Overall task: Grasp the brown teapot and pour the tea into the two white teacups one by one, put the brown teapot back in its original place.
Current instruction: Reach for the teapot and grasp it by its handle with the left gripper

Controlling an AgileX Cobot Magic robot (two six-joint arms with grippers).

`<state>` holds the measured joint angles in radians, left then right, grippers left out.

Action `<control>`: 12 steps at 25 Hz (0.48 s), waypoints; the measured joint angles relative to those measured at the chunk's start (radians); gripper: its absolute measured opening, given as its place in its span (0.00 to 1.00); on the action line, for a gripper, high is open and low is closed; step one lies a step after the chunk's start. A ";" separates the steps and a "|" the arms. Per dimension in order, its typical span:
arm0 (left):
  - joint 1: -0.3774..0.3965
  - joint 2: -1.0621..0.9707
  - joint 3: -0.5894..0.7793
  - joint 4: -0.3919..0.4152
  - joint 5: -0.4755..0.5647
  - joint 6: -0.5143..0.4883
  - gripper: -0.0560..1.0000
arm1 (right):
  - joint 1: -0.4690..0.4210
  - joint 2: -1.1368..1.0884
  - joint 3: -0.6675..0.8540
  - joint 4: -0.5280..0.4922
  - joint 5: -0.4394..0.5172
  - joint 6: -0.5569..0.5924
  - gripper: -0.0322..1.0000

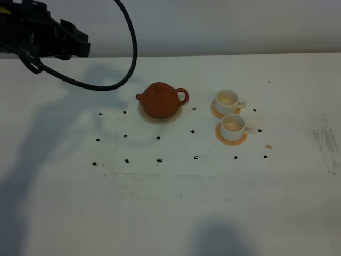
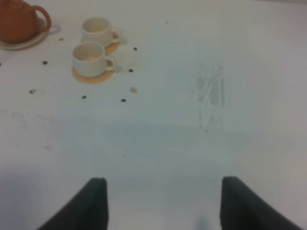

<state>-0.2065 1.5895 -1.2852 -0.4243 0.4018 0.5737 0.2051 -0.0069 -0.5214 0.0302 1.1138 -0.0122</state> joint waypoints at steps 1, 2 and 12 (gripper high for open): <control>-0.013 0.005 0.000 0.000 -0.004 0.003 0.45 | -0.012 0.000 0.000 0.000 0.000 0.000 0.51; -0.024 0.012 0.000 0.000 -0.008 0.006 0.45 | -0.026 0.000 0.000 0.000 0.000 0.000 0.51; -0.063 0.095 -0.003 0.000 -0.060 0.007 0.45 | -0.172 0.000 0.000 0.000 0.000 0.001 0.51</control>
<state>-0.2696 1.6848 -1.2879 -0.4243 0.3418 0.5812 0.0333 -0.0069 -0.5214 0.0302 1.1134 -0.0109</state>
